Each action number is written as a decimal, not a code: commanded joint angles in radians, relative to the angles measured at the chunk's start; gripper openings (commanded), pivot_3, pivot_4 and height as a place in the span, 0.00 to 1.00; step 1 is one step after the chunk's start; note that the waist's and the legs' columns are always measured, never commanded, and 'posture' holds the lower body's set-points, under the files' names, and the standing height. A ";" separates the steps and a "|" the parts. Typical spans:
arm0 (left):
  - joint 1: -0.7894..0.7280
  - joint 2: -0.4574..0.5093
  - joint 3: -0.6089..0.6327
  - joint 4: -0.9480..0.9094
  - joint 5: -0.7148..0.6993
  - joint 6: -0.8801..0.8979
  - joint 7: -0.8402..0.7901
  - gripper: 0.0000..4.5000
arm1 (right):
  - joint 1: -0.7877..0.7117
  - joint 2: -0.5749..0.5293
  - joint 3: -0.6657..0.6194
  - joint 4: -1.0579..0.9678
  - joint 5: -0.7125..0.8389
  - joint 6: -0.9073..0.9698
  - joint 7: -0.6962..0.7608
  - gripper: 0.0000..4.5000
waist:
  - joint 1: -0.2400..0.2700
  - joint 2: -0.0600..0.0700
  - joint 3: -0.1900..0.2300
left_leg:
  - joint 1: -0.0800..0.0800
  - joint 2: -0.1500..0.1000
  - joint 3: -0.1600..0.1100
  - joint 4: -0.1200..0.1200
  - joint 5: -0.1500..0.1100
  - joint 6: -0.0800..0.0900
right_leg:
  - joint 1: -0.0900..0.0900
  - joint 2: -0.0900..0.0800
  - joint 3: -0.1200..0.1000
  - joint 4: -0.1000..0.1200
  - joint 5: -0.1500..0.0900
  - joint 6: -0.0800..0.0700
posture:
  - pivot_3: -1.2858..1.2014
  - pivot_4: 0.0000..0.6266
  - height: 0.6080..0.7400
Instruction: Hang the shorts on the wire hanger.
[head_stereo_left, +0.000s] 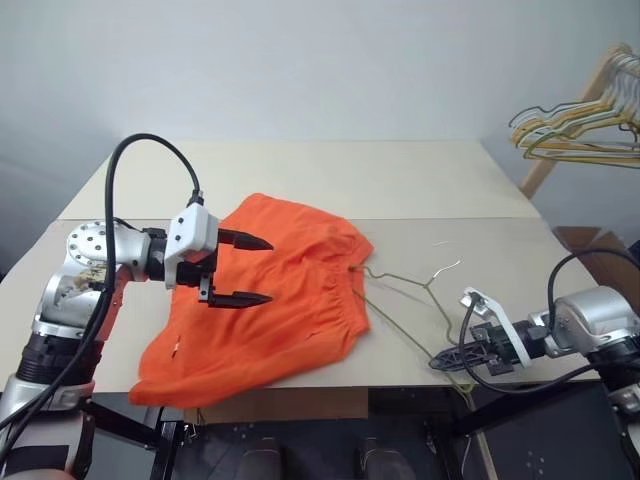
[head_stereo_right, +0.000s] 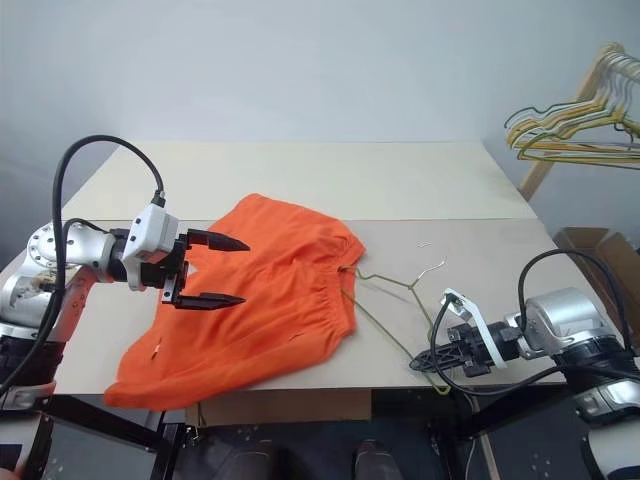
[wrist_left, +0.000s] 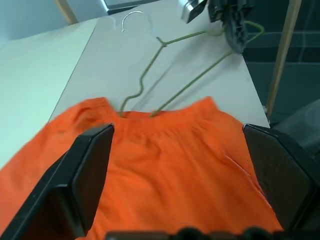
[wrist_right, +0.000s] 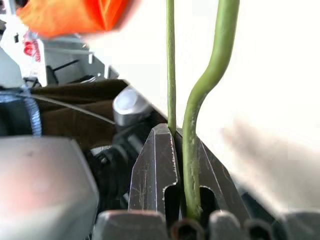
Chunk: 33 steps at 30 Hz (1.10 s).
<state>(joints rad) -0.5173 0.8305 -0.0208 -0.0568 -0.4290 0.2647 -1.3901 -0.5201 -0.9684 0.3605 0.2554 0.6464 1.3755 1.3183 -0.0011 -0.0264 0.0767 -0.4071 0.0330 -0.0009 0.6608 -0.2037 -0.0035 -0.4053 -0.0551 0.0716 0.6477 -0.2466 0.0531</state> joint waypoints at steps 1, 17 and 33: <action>-0.012 0.024 0.023 -0.032 -0.005 -0.011 -0.004 1.00 | 0.030 -0.044 0.016 -0.039 0.005 -0.017 0.053 0.00 | 0.006 0.000 0.000 | 0.000 0.000 0.000 0.000 0.000 0.000 | 0.000 0.000 0.000 0.000 0.000 0.000 | 0.55 0.07 1.00; 0.021 0.031 0.026 -0.058 -0.007 -0.020 0.007 1.00 | -0.081 -0.028 0.077 0.038 -0.044 -0.030 0.139 0.00 | -0.005 0.000 0.000 | 0.003 0.001 0.001 0.000 0.000 0.000 | 0.001 0.001 0.001 0.000 0.001 0.000 | 0.55 0.07 1.00; 0.053 0.033 0.035 -0.080 -0.005 -0.028 0.024 1.00 | -0.374 0.208 0.085 0.487 -0.206 -0.125 0.177 0.00 | 0.014 0.000 0.000 | 0.001 0.000 0.000 0.000 0.000 0.000 | 0.000 0.001 0.000 0.000 0.001 0.000 | 0.56 0.07 1.00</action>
<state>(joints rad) -0.4615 0.8544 -0.0121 -0.1064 -0.4297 0.2582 -1.3744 -0.8651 -0.7635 0.4472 0.7536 0.4414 1.2699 1.4475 0.0127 -0.0262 0.0769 -0.4061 0.0335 -0.0008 0.6608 -0.2036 -0.0035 -0.4052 -0.0543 0.0714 0.6481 -0.2455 0.0526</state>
